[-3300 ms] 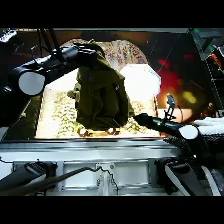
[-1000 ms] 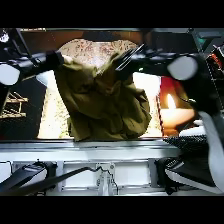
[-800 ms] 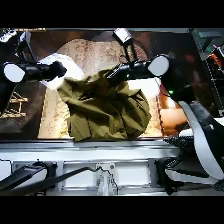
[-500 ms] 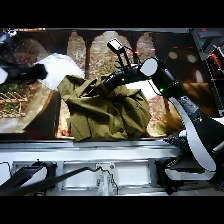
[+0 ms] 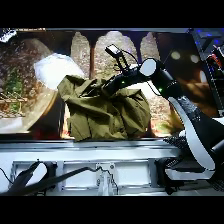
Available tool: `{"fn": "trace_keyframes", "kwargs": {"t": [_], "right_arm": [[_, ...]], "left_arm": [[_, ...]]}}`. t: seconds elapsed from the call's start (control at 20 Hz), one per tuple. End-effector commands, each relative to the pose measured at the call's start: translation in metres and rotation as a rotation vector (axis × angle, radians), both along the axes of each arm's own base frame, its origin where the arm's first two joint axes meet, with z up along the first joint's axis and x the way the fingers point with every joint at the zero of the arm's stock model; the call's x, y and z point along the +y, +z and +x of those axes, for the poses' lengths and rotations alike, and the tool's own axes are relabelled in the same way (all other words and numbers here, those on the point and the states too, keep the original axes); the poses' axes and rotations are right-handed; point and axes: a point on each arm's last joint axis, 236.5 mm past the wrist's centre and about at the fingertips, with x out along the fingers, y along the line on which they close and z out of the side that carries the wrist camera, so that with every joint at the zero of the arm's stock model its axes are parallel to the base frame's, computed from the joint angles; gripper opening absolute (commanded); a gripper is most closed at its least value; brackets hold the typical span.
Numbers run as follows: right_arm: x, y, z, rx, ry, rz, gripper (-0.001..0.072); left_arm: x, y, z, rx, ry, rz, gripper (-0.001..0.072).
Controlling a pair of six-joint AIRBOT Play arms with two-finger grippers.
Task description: Fold the clothes and pants, and hang the long-sleeved shirts on hangers.
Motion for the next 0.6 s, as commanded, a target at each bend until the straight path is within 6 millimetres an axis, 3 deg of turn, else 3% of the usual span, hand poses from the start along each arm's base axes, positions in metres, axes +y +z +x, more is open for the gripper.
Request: {"fn": "trace_keyframes", "kwargs": {"t": [0.0, 0.15, 0.35, 0.55], "right_arm": [[0.000, -0.001, -0.001, -0.014, 0.022, -0.006, 0.0032], [0.000, 0.000, 0.001, -0.020, 0.016, -0.004, 0.0032], [0.001, 0.000, 0.000, -0.014, 0.015, -0.001, 0.0032], [0.006, 0.004, -0.002, 0.002, 0.014, 0.029, 0.0032]], "left_arm": [[0.078, -0.016, -0.045, 0.085, 0.149, 0.077, 0.0361], [0.111, -0.050, -0.054, 0.175, 0.163, 0.077, 0.0361], [0.143, -0.080, -0.022, 0.161, 0.106, 0.109, 0.0361], [0.166, -0.117, -0.007, 0.248, 0.106, 0.049, 0.0362]]}}
